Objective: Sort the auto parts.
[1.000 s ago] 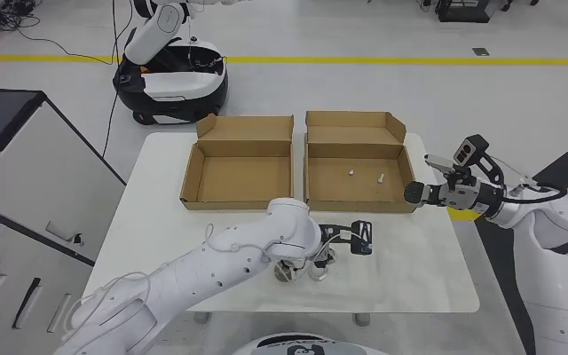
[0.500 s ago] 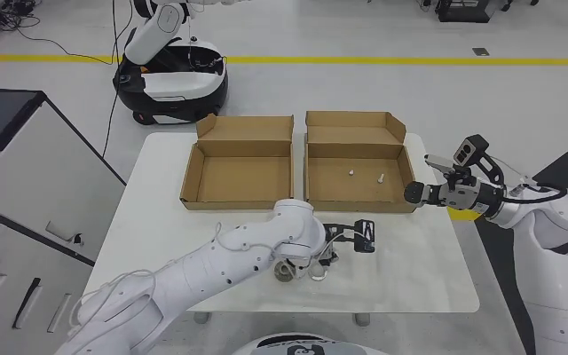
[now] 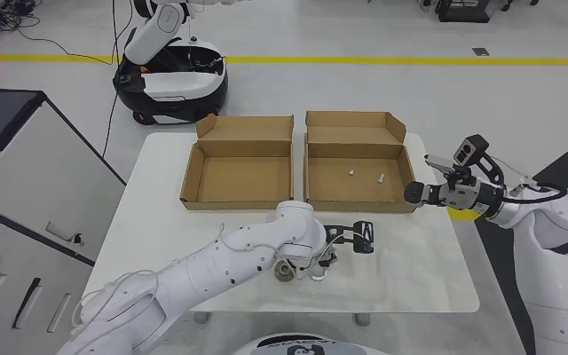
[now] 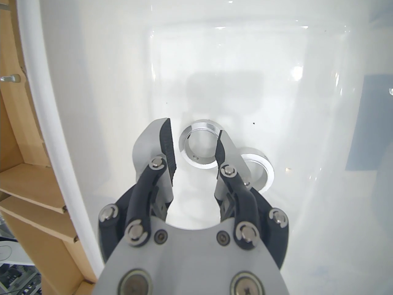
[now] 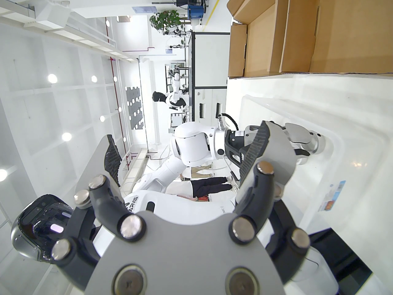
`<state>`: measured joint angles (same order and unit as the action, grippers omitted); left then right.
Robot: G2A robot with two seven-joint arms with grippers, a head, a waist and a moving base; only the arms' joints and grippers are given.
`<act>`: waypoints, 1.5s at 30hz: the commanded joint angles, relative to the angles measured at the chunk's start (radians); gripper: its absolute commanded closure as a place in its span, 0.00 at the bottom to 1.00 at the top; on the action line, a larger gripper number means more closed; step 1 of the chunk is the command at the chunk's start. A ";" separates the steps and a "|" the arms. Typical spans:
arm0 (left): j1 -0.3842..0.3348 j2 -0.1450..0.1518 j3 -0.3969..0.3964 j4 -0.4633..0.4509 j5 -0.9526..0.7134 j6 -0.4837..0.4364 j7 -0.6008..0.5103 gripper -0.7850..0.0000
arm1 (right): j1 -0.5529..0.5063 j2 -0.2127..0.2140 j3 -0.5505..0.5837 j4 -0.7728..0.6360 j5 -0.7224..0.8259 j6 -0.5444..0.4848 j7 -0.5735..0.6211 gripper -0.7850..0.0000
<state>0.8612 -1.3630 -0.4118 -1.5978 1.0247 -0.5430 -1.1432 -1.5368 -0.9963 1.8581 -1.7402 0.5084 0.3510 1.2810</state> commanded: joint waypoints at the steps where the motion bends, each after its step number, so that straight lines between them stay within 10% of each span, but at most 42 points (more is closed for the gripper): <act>1: 0.003 0.002 -0.005 -0.007 0.001 0.004 -0.005 0.56 | 0.000 0.000 0.000 0.000 0.000 0.000 0.000 0.00; 45: 0.000 -0.007 0.000 0.047 -0.016 -0.026 -0.027 0.60 | 0.000 0.000 0.000 0.000 0.000 0.000 0.000 0.00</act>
<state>0.8615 -1.3686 -0.4123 -1.5545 1.0122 -0.5700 -1.1691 -1.5368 -0.9963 1.8581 -1.7402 0.5084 0.3510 1.2810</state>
